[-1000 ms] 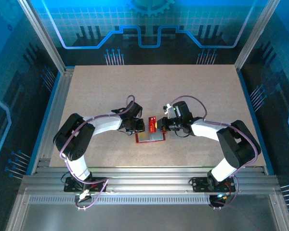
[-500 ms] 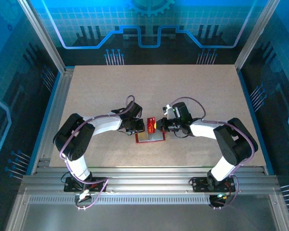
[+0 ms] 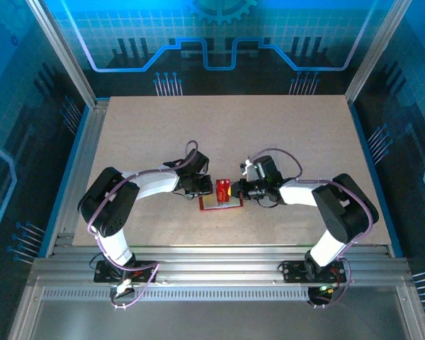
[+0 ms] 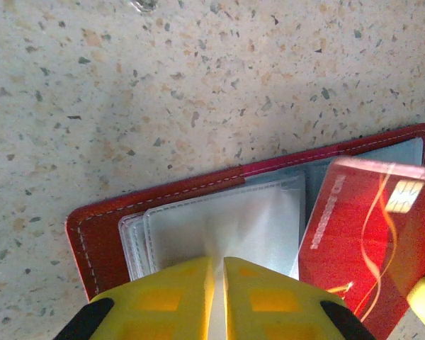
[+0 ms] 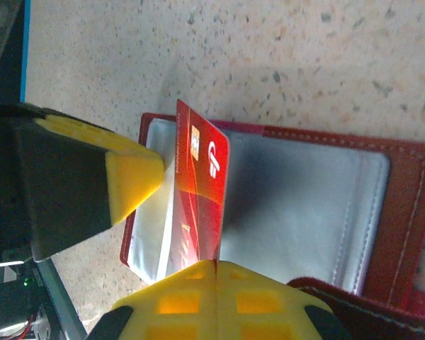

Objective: Put the credit cards into the card holder

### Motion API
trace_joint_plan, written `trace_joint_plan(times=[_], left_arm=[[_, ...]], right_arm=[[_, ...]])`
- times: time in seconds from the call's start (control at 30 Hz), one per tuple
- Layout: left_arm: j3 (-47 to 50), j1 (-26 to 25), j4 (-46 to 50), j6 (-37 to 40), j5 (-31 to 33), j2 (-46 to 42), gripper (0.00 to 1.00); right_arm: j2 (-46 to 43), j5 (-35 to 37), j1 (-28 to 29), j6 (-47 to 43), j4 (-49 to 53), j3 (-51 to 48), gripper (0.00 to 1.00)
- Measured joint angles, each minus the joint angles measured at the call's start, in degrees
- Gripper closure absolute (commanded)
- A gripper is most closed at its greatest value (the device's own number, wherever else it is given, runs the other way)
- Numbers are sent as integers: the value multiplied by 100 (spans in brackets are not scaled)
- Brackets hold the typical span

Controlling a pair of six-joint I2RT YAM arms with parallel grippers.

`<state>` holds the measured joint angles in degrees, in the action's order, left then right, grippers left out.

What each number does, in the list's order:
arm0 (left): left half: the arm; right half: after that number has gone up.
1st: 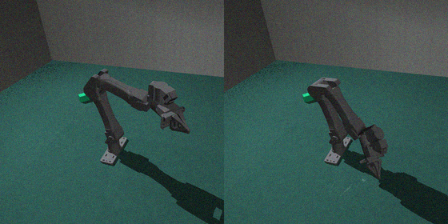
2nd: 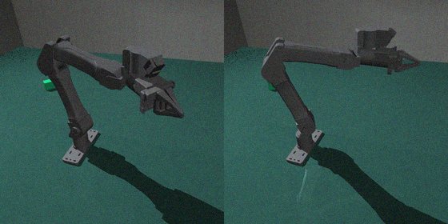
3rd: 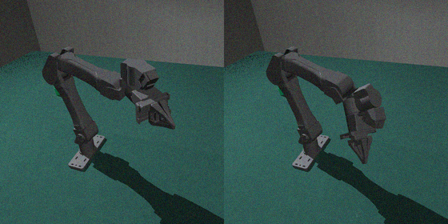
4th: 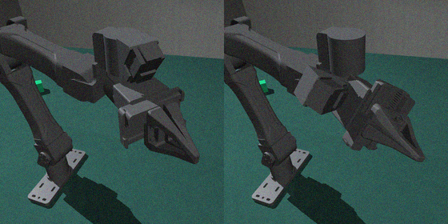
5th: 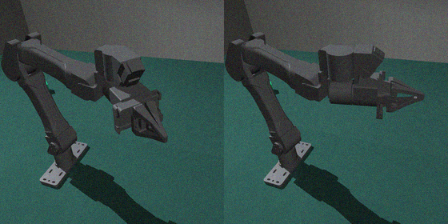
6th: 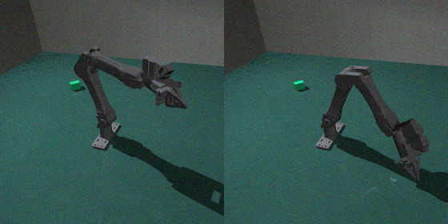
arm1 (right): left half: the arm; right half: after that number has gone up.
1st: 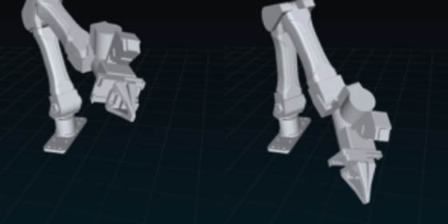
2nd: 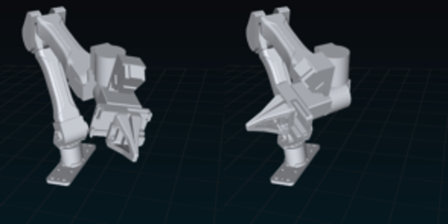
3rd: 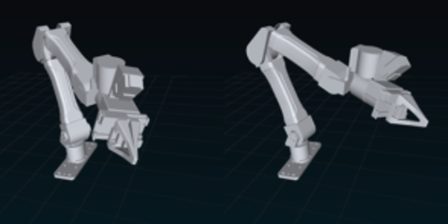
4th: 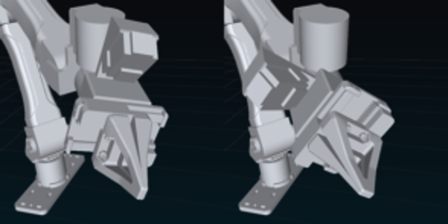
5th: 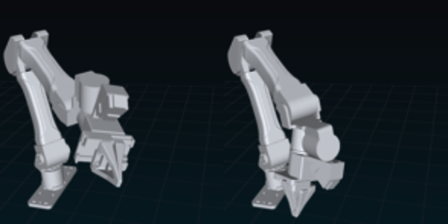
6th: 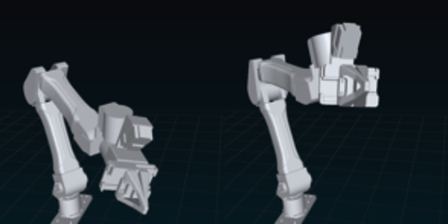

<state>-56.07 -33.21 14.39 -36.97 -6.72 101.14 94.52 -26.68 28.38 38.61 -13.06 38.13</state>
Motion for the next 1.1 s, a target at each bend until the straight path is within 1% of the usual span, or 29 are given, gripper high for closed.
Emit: trace_joint_plan(times=[0.13,0.33,0.53,0.7,1.1], left_arm=[[0,4,0,0,-2,-7,85],[74,4,-42,0,-2,-57,84],[118,7,-90,-2,-2,-83,84],[175,9,-140,-2,-2,-120,84],[267,9,-271,-2,-17,-162,82]], right_arm=[[0,-46,83,-48,216,2,100],[0,-35,96,-177,815,149,100],[35,24,170,-310,1386,535,100],[313,74,238,-374,1851,997,100],[348,297,269,-367,3025,1486,100]])
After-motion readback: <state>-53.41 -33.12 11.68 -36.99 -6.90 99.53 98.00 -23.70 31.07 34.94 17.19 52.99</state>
